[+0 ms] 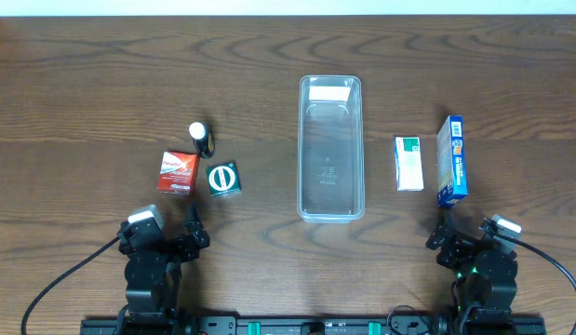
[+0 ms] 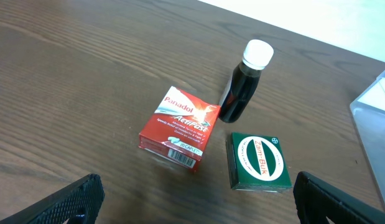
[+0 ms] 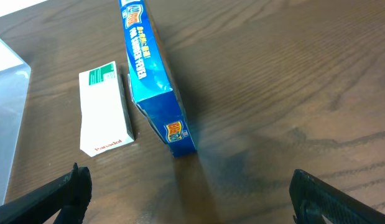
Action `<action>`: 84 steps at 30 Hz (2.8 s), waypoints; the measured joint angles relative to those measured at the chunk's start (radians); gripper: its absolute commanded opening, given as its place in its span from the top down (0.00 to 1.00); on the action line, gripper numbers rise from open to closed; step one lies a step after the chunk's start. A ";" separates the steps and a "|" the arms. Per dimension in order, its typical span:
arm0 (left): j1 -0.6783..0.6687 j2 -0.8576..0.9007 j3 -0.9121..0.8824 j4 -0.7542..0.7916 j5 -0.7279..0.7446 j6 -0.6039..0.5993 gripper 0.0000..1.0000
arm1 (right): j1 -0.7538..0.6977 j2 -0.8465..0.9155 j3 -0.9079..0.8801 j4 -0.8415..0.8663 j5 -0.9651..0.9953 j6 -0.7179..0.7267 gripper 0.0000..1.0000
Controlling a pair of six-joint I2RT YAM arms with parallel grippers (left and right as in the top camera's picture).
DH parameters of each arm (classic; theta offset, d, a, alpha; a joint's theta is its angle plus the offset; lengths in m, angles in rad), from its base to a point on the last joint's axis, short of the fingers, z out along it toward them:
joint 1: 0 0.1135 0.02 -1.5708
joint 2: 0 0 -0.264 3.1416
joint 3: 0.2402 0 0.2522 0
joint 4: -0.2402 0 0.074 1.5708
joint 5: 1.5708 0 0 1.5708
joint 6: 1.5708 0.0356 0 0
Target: Pack container
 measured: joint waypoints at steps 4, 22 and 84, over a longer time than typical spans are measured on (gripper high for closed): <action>0.000 0.000 0.000 0.000 0.000 0.000 0.02 | 0.000 0.000 0.000 0.000 0.000 0.000 0.01; 0.000 0.000 0.000 0.000 0.000 0.000 0.02 | 0.000 0.000 0.000 0.000 0.000 0.000 0.01; 0.000 0.000 0.000 0.000 0.003 0.003 0.02 | 0.000 1.396 1.070 -0.264 -0.314 -0.225 0.04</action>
